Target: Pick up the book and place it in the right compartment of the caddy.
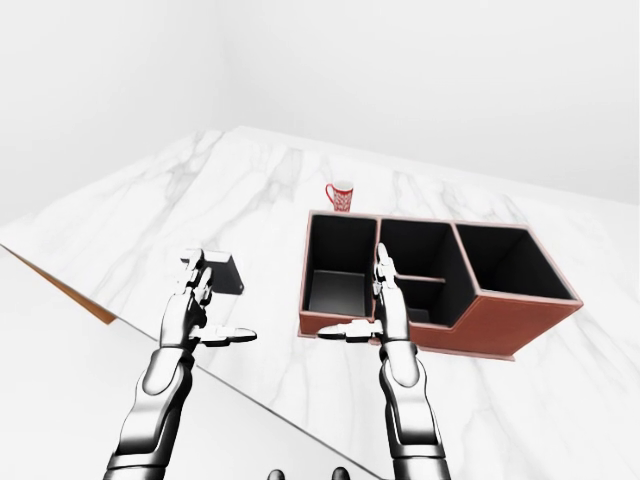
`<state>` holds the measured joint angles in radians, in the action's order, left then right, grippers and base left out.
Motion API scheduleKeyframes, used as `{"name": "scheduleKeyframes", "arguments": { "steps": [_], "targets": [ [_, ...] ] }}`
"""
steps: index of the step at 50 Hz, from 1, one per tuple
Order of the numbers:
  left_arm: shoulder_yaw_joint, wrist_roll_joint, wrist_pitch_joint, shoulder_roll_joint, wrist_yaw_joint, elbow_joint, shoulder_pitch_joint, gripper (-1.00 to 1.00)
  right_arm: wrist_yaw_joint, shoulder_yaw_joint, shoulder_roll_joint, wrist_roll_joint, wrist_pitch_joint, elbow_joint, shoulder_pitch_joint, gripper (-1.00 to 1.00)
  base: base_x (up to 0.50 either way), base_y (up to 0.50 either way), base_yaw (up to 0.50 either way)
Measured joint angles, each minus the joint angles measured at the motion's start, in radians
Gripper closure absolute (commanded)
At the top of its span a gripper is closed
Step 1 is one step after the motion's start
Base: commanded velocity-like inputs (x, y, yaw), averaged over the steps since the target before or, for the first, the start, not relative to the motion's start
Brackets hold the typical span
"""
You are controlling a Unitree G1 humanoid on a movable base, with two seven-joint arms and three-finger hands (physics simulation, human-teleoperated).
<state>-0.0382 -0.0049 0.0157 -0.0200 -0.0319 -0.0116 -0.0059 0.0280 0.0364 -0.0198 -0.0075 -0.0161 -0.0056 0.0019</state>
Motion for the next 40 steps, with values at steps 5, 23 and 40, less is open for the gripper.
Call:
{"name": "scheduleKeyframes", "arguments": {
  "steps": [5, 23, 40],
  "targets": [
    [0.000, 0.000, 0.000, 0.000, 0.000, 0.000, 0.000, -1.00, 0.000, 0.000, 0.000, -0.001, -0.002, 0.001, 0.001, -1.00, 0.12, 0.06, 0.00],
    [-0.002, 0.000, 0.000, 0.000, 0.000, 0.001, 0.001, -1.00, 0.022, -0.008, 0.002, 0.011, -0.010, -0.042, 0.048, -1.00, 0.11, 0.06, 0.00],
    [-0.002, 0.000, 0.000, 0.000, 0.000, 0.001, 0.001, -1.00, 0.038, -0.011, 0.002, 0.020, -0.003, -0.041, 0.042, -1.00, 0.06, 0.03, 0.00]
  ]
}}
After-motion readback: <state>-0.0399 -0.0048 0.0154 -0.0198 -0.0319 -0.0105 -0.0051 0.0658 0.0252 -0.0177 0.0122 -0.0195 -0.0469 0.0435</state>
